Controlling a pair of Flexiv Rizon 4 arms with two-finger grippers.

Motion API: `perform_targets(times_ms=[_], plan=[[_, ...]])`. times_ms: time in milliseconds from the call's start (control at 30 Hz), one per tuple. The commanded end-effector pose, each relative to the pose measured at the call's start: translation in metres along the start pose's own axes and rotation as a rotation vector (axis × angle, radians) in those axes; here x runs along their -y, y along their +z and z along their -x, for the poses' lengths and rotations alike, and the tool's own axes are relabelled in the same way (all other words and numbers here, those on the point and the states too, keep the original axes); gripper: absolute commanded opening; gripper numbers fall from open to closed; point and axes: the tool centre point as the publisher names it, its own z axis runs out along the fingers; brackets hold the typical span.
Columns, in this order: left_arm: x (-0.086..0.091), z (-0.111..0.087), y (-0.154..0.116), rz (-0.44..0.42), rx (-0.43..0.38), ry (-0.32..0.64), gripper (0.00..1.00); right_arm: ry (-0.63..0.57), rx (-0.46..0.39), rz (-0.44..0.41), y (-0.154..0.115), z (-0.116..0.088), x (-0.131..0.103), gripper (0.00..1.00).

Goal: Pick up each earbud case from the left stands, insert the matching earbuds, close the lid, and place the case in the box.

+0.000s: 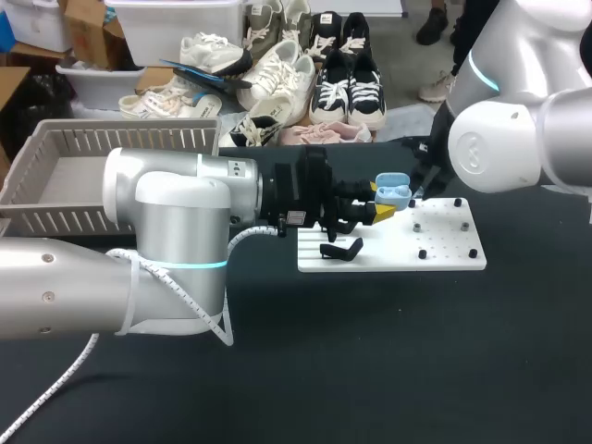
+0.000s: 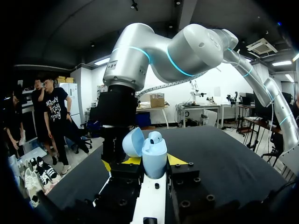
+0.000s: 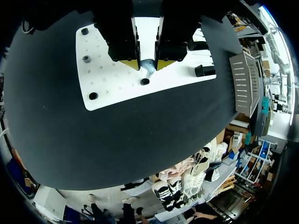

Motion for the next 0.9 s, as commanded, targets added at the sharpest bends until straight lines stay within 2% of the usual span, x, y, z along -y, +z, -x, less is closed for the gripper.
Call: perform_targets(times_ms=[33,500,900], plan=[[0.0,-0.001,0.0,0.002,0.001,0.001,0.0,-0.008,0.058,-0.008,-0.019,-0.021,0.006,0.0],[0.0,-0.001,0.0,0.002,0.001,0.001,0.0,-0.086,0.093,-0.09,-0.065,-0.059,0.025,0.0],[0.0,-0.001,0.0,0.002,0.001,0.001,0.0,-0.216,0.097,-0.079,-0.095,-0.101,0.046,0.0]])
